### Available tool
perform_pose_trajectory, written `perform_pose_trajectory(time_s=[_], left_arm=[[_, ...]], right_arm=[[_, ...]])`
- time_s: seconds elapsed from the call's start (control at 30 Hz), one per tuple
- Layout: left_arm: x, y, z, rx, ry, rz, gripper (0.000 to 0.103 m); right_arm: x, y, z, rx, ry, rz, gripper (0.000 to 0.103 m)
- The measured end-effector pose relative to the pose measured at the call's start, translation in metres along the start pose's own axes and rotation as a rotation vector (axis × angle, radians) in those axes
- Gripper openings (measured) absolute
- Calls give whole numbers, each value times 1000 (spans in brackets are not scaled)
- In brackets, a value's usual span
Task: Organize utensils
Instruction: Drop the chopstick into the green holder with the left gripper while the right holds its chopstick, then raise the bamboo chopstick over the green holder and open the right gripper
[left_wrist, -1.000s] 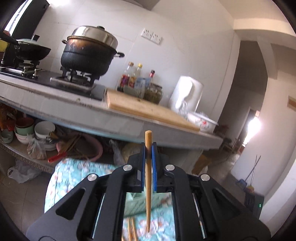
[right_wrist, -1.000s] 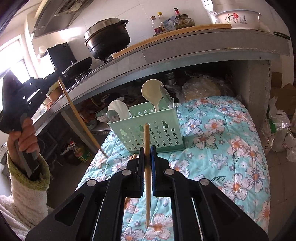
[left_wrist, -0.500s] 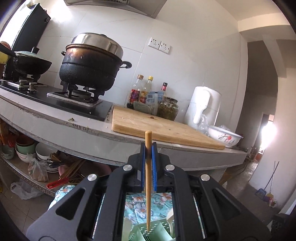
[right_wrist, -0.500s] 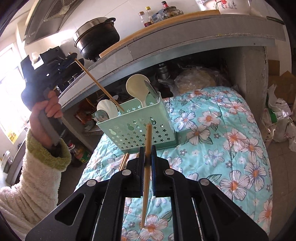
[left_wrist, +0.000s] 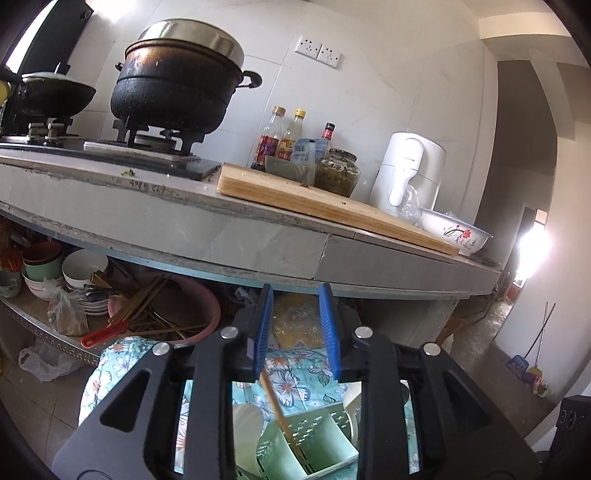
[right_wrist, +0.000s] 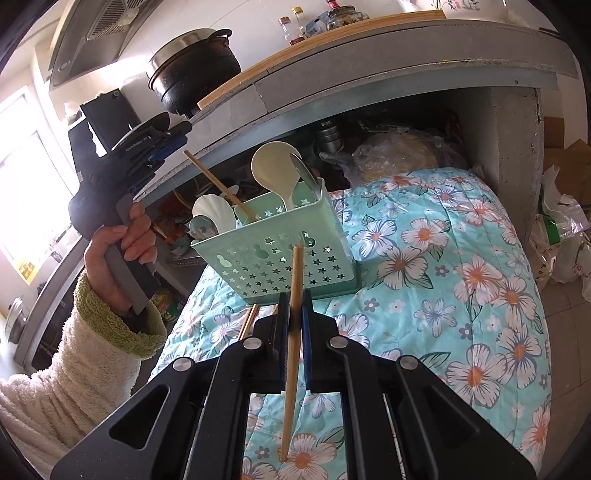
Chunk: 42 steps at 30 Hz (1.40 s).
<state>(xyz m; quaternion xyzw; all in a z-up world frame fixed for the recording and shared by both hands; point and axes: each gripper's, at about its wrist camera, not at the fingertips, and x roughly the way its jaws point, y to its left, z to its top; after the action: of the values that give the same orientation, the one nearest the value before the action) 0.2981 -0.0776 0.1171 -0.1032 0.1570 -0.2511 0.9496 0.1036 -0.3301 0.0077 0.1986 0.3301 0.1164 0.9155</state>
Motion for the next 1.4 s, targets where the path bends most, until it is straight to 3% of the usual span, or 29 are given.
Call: perform_pose_trajectory(time_s=[0.3, 0.5, 0.83, 0.93, 1.13, 1.4], left_arm=[[-60, -6, -2, 32, -32, -11, 28], [-104, 5, -36, 48, 17, 25, 31], [-122, 32, -146, -43, 270, 35, 33], [-123, 36, -166, -59, 309, 34, 33], [-125, 36, -187, -50, 349, 30, 33], [-125, 41, -190, -75, 357, 27, 33]], right_arm=[[-8, 11, 12, -39, -41, -13, 7], [-19, 33, 46, -121, -136, -6, 7], [-39, 95, 123, -277, -357, 23, 7], [-33, 109, 140, -315, -397, 5, 7], [-1, 124, 158, -362, -414, -45, 7], [54, 125, 149, -441, -363, -130, 7]])
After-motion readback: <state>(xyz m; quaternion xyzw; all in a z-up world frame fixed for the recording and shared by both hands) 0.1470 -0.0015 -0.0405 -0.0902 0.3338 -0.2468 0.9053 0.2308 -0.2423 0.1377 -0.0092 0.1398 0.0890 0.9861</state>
